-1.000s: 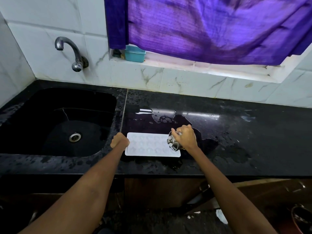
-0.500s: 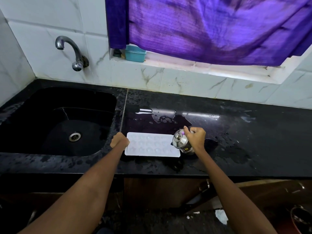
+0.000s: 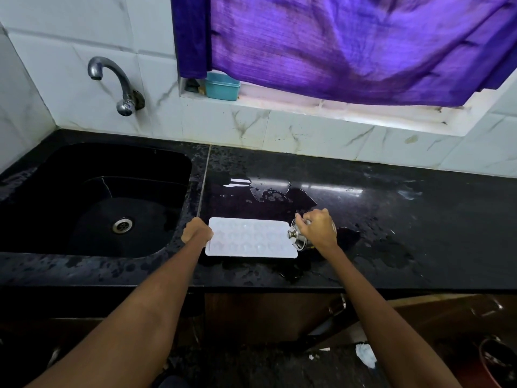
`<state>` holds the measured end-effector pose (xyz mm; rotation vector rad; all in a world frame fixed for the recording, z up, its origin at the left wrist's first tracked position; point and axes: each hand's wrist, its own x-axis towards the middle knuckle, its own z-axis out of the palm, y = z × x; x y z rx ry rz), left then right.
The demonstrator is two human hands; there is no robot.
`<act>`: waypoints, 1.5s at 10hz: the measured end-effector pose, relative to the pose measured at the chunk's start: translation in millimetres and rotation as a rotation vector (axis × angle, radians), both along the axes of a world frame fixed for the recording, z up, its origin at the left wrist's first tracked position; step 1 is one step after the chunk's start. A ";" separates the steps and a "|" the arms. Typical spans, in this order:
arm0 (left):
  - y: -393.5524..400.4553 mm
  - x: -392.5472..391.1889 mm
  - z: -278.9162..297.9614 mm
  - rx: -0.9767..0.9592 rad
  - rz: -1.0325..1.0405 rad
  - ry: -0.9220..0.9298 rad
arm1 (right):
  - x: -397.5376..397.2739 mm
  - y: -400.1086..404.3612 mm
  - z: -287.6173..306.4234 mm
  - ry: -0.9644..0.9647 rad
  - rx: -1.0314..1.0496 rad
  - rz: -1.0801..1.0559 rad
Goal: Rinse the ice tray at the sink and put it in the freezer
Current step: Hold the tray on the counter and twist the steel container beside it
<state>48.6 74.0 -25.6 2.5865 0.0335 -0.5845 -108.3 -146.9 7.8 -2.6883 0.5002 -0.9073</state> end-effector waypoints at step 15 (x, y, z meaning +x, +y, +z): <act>-3.2 -2.5 2.9 0.033 -0.018 -0.028 | -21.7 -62.1 -28.6 -0.342 0.854 -0.589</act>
